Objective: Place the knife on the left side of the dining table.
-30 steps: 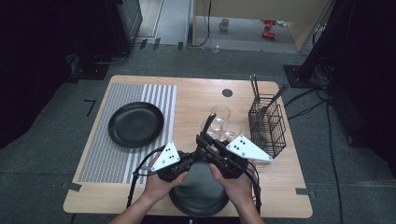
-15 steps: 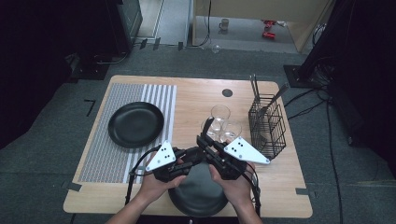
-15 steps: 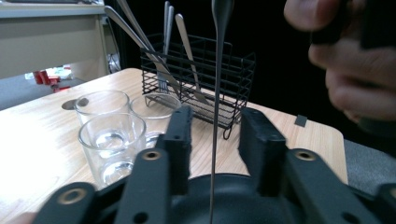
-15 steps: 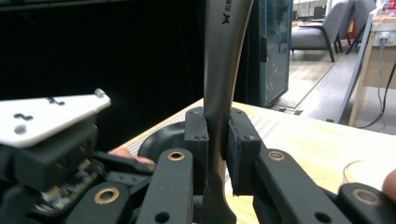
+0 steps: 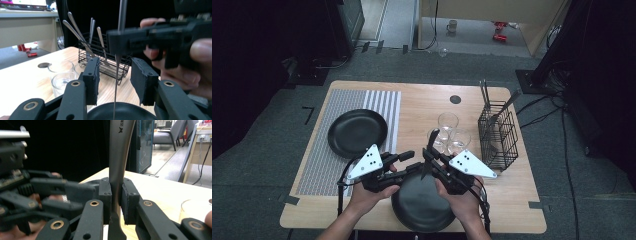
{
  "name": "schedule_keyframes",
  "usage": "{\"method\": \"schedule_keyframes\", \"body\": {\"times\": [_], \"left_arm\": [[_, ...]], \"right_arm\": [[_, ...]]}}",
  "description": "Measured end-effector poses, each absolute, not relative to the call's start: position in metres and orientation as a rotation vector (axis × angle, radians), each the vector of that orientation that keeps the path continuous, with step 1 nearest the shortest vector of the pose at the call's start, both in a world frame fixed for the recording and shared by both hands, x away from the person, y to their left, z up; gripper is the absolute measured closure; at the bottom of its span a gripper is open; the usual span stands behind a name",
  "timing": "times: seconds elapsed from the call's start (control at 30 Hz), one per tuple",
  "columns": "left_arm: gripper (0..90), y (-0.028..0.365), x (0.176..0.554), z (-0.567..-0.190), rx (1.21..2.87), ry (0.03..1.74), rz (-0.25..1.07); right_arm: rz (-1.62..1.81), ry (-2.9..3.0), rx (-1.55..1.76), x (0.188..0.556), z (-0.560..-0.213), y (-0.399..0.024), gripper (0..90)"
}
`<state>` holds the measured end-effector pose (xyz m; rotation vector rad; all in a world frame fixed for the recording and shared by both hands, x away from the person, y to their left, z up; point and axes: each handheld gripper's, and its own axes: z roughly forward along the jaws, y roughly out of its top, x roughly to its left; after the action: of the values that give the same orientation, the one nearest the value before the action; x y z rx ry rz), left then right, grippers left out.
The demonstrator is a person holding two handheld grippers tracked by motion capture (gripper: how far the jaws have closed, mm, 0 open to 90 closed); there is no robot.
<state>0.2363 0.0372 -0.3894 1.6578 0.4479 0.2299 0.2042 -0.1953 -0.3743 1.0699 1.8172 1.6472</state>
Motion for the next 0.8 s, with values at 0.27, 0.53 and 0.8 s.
{"method": "schedule_keyframes", "body": {"times": [0.27,0.53,0.8], "left_arm": [[60.9,0.041,0.229,-0.373,1.647,0.446,0.262],[61.2,0.043,0.226,-0.361,1.632,0.464,0.259],[63.8,0.043,0.225,-0.353,1.632,0.504,0.264]], "right_arm": [[1.628,1.842,1.042,0.201,-0.38,-0.185,80.5],[1.624,1.873,0.996,0.196,-0.385,-0.171,80.5],[1.625,1.902,0.952,0.191,-0.387,-0.158,80.5]]}}
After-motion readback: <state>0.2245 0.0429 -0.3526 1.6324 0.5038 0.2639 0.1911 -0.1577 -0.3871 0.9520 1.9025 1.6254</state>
